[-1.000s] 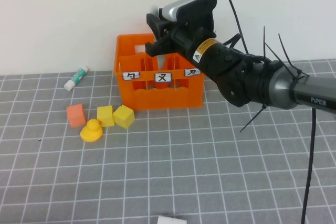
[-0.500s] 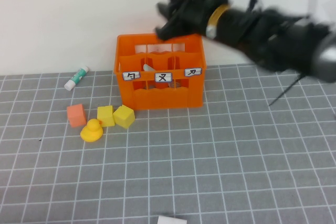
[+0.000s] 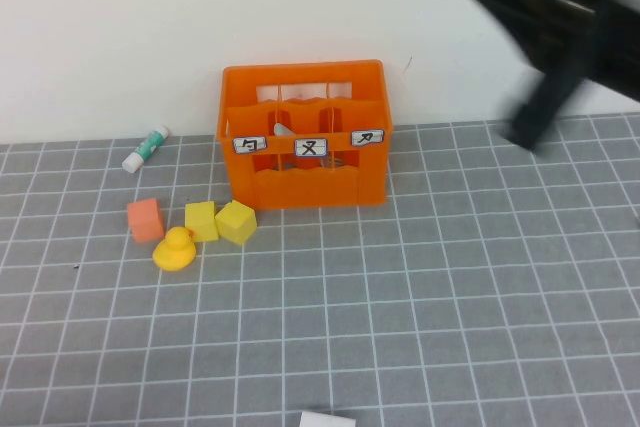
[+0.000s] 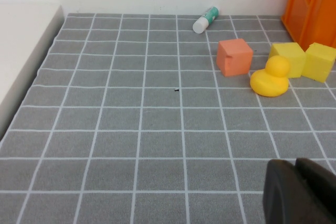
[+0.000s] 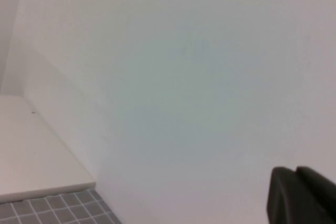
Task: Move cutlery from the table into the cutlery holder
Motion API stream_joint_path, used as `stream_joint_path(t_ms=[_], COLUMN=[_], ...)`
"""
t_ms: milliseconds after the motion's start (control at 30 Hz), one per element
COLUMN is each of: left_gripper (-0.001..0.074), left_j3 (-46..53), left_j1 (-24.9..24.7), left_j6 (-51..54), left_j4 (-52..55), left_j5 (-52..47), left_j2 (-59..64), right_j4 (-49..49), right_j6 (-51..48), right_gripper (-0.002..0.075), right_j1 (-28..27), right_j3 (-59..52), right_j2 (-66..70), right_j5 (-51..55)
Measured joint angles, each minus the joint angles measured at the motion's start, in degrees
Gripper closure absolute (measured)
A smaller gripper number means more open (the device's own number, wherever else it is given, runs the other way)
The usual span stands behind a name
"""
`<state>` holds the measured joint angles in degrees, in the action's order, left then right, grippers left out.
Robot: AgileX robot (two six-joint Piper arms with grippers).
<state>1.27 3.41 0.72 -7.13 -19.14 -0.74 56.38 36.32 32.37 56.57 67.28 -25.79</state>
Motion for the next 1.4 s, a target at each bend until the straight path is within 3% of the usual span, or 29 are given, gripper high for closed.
stream_joint_path(t_ms=[533,867,967,1133,1200,1400], left_gripper=[0.0736,0.0736,0.0736,0.0736,0.0736,0.0736], left_j3=[0.00,0.00,0.00,0.00,0.00,0.00], left_j1=[0.00,0.00,0.00,0.00,0.00,0.00], left_j6=[0.00,0.00,0.00,0.00,0.00,0.00], left_j4=[0.00,0.00,0.00,0.00,0.00,0.00], left_j5=[0.00,0.00,0.00,0.00,0.00,0.00], left_j2=[0.00,0.00,0.00,0.00,0.00,0.00], right_j4=[15.53,15.21,2.55,-39.33,-50.07,-65.76], right_j6=[9.20,10.36,-0.41,-42.20,-52.06,-67.62], right_gripper=[0.0728,0.0729,0.0729,0.0729,0.0729,0.0729], right_j1=[0.00,0.00,0.00,-0.10,-0.80,-9.67], right_j3=[-25.63,-31.36,-32.12,-33.47,-34.45,-45.25], right_j2=[-41.07,-46.49,-46.38,-46.38,-46.31,-47.15], right_j5=[17.21,21.74,23.78,34.81,38.01,23.95])
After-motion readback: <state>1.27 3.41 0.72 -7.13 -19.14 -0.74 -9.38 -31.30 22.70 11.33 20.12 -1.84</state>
